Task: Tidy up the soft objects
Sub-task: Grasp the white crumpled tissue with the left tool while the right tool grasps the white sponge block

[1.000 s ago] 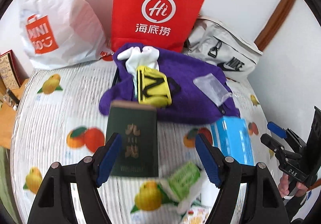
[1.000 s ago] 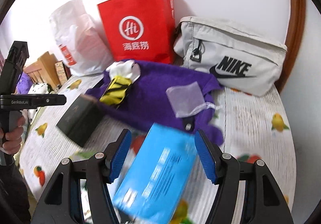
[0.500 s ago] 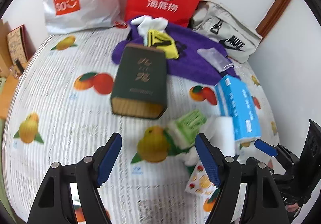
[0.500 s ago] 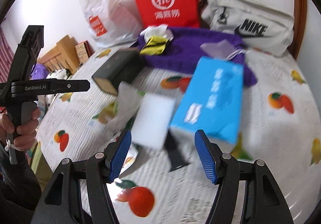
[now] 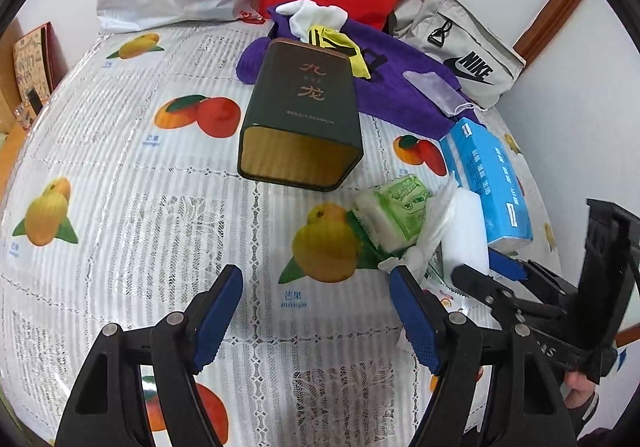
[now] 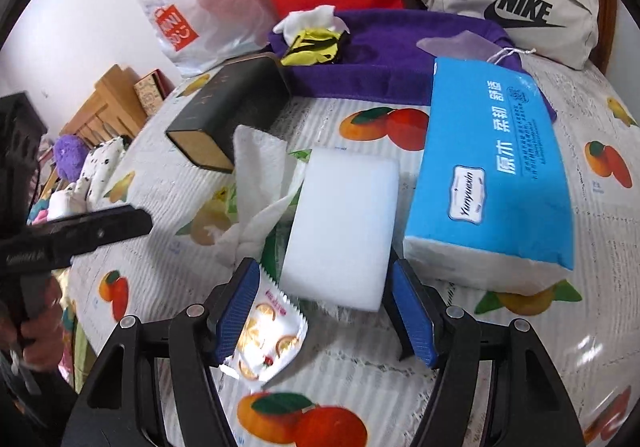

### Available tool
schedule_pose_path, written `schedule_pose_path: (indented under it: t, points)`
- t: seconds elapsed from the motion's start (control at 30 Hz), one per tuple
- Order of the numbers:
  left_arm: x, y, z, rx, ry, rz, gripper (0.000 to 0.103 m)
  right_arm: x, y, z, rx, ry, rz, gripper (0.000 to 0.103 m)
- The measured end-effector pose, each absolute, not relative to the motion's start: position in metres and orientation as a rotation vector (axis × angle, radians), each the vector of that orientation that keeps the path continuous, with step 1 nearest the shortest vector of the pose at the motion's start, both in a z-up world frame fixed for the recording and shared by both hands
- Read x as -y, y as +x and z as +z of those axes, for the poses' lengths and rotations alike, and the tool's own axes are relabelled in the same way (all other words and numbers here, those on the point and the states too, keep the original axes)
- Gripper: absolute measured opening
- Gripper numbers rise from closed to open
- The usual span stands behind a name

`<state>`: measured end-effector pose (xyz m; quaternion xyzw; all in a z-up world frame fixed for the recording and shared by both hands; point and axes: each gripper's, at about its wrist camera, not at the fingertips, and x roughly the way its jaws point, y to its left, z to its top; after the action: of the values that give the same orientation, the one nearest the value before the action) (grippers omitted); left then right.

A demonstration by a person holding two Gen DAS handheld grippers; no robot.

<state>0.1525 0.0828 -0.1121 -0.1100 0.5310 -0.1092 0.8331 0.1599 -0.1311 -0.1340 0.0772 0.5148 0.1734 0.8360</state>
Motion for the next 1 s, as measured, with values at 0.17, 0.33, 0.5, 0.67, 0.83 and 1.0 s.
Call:
schedule_pose_path:
  t: [0.17,0.33,0.5,0.67,0.83,1.0]
  points:
    - [-0.079,0.154,-0.116,-1.119,-0.242,-0.272,0.074,0.132,0.159,-0.131,-1.091,0.155,0.360,0.051]
    - [-0.055,0.156,-0.122,-1.126,-0.211,-0.336,0.074,0.137,0.144,-0.116,-1.065,0.119,0.387,0.051]
    - [-0.022,0.157,-0.129,-1.122,-0.159,-0.400,0.074,0.157,0.118,-0.106,-1.049,0.133,0.410,0.051]
    - [0.000,0.162,-0.136,-1.109,-0.085,-0.392,0.074,0.168,0.096,-0.103,-1.036,0.133,0.424,0.051]
    - [0.012,0.165,-0.139,-1.093,-0.043,-0.372,0.065,0.172,0.086,-0.105,-1.034,0.171,0.476,0.051]
    - [0.017,0.165,-0.141,-1.102,-0.009,-0.357,0.023,0.174,0.080,-0.104,-1.023,0.141,0.485,0.051]
